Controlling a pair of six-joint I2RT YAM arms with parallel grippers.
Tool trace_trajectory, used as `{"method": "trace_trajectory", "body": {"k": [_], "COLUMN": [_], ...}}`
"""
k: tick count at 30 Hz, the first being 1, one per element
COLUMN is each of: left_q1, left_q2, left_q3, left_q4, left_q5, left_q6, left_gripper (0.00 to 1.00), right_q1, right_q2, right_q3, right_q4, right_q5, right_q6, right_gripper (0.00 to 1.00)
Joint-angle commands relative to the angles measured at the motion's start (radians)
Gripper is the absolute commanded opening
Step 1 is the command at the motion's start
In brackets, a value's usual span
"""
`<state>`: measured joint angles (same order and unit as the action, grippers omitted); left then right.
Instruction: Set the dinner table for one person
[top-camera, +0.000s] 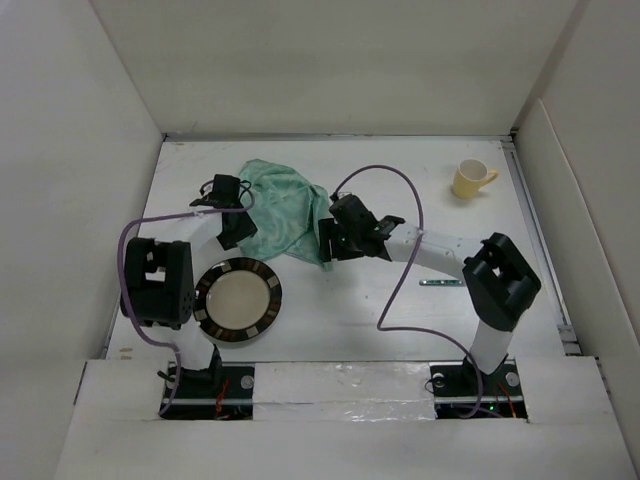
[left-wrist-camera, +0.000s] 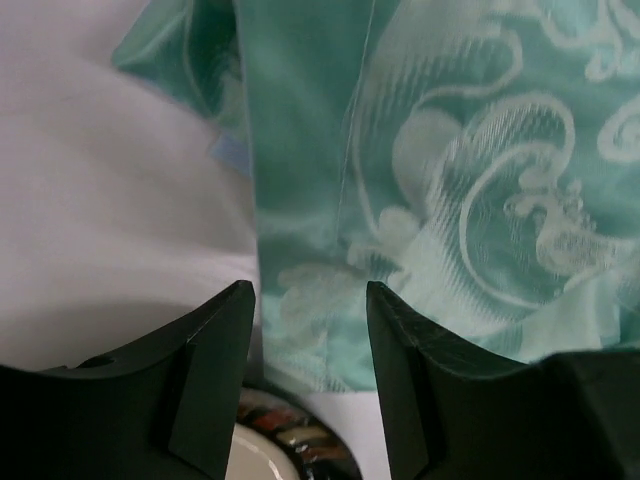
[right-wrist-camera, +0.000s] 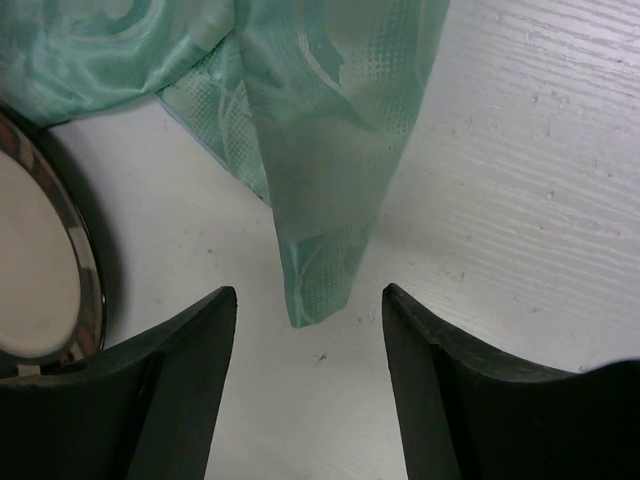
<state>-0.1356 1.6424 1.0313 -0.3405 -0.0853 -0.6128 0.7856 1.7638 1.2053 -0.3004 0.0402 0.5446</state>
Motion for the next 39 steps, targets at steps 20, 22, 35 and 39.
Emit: {"method": "trace_trajectory", "body": {"k": [20, 22, 35, 39], "left_q1": [0.007, 0.007, -0.025, -0.064], "left_q2": [0.397, 0.428, 0.039, -0.104], "left_q3": [0.582, 0.674, 0.29, 0.09], "left_q4": [-0.001, -0.061, 0.011, 0.092], "left_q5": [0.156, 0.148, 0.023, 0.025], "left_q6": [0.044, 0.057, 0.001, -0.148], "left_gripper": [0.0, 0.06, 0.48, 0.48], "right_q1": [-0.176, -0.218, -0.266, -0.266], "right_q2": [0.126, 0.1, -0.117, -0.242], "right_q3": [0.197, 0.178, 0.088, -0.001], "right_q4": [-0.126, -0.114, -0.12, -0.083], "right_q5": [0.329, 0.322, 0.21, 0.158], "right_q6": [-0.152, -0.147, -0.055, -0.008], "right_gripper": [0.0, 0.09, 0.61, 0.18]}}
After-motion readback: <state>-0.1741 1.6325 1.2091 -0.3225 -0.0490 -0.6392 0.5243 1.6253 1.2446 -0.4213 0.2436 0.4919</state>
